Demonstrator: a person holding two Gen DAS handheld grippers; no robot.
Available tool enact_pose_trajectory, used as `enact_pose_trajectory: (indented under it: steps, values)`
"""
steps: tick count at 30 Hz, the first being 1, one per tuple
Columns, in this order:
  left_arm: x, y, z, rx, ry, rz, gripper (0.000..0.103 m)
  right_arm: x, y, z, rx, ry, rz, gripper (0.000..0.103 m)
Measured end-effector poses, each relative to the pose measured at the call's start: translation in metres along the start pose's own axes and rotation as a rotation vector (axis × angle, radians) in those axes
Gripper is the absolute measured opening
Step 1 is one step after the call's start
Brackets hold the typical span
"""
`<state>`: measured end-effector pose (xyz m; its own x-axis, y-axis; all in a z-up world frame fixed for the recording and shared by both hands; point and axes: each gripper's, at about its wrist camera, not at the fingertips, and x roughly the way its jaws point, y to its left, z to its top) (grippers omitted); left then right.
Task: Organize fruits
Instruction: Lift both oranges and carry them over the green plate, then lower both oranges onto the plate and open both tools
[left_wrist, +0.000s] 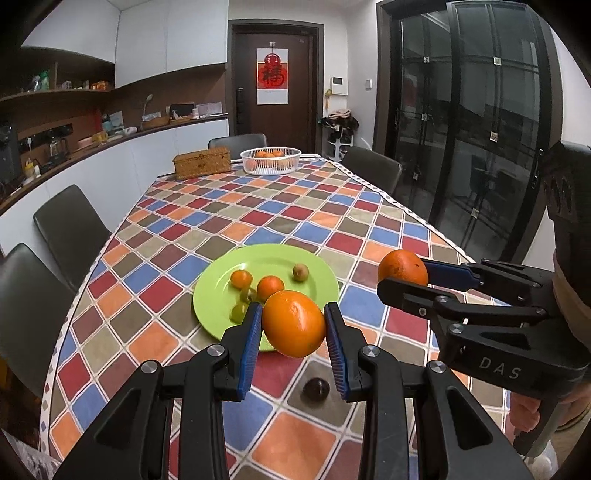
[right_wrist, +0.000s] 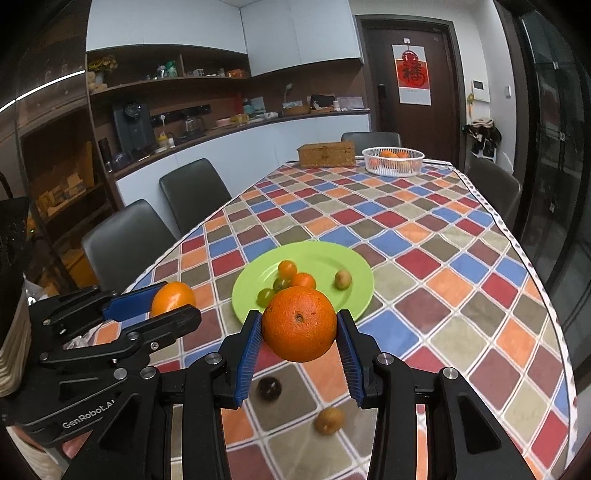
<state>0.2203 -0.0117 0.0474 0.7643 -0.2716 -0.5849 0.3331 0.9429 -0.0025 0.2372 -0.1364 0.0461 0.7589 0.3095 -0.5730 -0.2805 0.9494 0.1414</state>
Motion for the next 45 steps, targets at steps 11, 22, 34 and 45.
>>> enact_pose_trajectory:
  steps: [11,22,34,45]
  values:
    - [0.03,0.009,0.023,-0.038,-0.032,0.025,0.034,0.035,-0.01,0.021,-0.056,0.015,-0.006,0.042]
    - [0.069,0.033,0.032,-0.12,-0.028,0.072,0.034,0.083,-0.019,0.039,-0.059,0.029,0.041,0.042]
    - [0.117,0.052,0.009,-0.182,0.053,0.076,0.034,0.143,-0.033,0.03,-0.051,0.134,0.048,0.042]
    - [0.153,0.058,-0.01,-0.235,0.107,0.028,0.034,0.169,-0.042,0.013,-0.055,0.202,0.055,0.042]
